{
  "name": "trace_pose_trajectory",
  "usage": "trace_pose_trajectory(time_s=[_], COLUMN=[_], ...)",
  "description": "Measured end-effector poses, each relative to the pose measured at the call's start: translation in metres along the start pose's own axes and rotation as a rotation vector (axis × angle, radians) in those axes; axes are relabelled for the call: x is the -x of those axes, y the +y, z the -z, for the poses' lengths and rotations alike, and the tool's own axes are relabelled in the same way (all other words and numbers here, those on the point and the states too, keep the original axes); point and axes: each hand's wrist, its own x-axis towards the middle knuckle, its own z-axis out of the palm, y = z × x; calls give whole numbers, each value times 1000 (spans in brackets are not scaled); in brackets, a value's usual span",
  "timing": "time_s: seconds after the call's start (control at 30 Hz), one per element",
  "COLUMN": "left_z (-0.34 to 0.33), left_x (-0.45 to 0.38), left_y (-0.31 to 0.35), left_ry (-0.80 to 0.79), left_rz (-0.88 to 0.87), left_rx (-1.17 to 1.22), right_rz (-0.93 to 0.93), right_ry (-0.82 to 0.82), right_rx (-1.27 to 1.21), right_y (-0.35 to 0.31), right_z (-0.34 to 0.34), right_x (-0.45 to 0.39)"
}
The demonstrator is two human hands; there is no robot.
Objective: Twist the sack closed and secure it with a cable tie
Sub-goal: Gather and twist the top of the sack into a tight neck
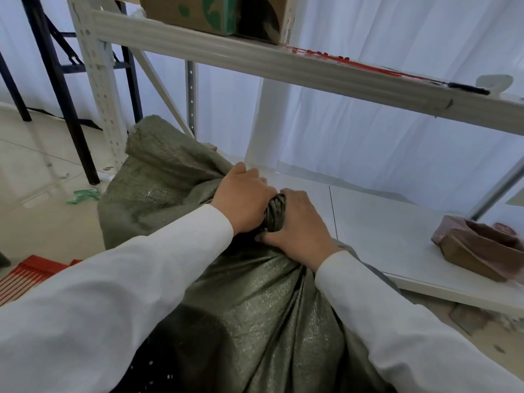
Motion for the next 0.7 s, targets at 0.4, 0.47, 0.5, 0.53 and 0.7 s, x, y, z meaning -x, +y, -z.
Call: trace_pose_trajectory(time_s=[0.4,0.47,0.5,0.53,0.7], left_z=[-13,-18,-20,-22,-33], left_x=[25,29,32,33,30], left_y=[8,16,19,21,15], left_ry=[304,338,338,331,318], left_rz=[-51,-99,-117,-126,-125], left_rx=[-68,-50,-45,-46,-95], right_rz=[-199,-234,-249,-277,-419], right_ry=[-177,-179,-179,-175,-156], right_rx=[-368,-539,-588,-640,-1024], right_y=[18,23,26,28,28], right_z=[-1,-1,-2,-3,-3], right_x=[-24,-23,-23,-23,-17])
